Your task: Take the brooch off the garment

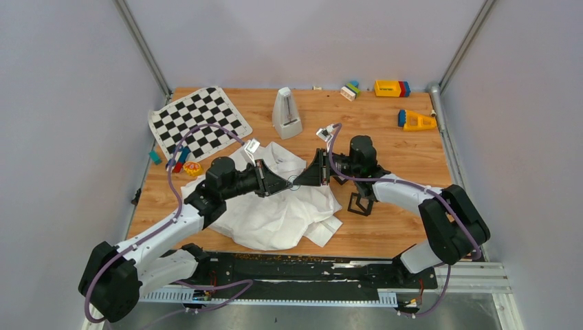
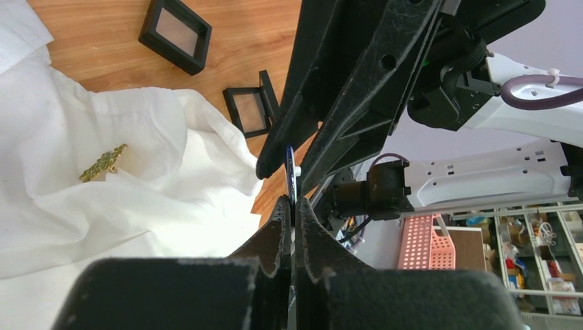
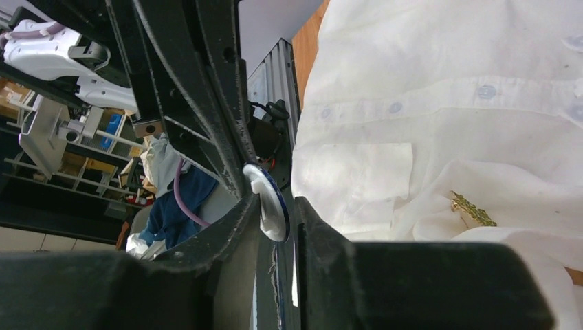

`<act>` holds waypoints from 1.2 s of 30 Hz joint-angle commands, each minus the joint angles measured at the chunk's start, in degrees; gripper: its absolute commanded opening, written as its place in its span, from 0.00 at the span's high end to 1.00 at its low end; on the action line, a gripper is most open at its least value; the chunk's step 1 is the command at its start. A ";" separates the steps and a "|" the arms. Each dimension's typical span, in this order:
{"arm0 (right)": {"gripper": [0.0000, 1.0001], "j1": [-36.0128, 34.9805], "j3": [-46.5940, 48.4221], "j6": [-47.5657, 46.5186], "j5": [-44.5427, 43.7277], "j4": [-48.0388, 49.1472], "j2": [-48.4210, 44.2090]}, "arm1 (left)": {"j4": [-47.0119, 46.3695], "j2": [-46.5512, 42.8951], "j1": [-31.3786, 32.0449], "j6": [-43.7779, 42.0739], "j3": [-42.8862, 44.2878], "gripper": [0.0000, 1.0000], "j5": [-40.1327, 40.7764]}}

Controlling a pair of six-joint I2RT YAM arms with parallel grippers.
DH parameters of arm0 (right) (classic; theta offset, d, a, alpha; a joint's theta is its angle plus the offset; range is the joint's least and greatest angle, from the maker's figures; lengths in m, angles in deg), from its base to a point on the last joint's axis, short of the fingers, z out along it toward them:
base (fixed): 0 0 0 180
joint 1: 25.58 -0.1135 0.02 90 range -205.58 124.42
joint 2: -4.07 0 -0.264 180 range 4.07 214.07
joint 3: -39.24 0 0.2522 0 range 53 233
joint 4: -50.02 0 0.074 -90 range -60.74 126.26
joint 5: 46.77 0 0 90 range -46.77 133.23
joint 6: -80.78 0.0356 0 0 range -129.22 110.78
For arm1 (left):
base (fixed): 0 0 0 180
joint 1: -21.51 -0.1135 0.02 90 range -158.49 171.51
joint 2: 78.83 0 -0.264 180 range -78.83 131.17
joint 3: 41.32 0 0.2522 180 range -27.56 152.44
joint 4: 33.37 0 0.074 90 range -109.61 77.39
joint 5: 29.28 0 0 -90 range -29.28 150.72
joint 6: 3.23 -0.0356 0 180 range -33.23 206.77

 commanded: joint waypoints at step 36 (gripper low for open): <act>0.52 4.61 -7.01 -2.87 -32.26 -10.53 -15.07 | -0.23 11.13 9.28 -6.62 2.19 1.00 -5.33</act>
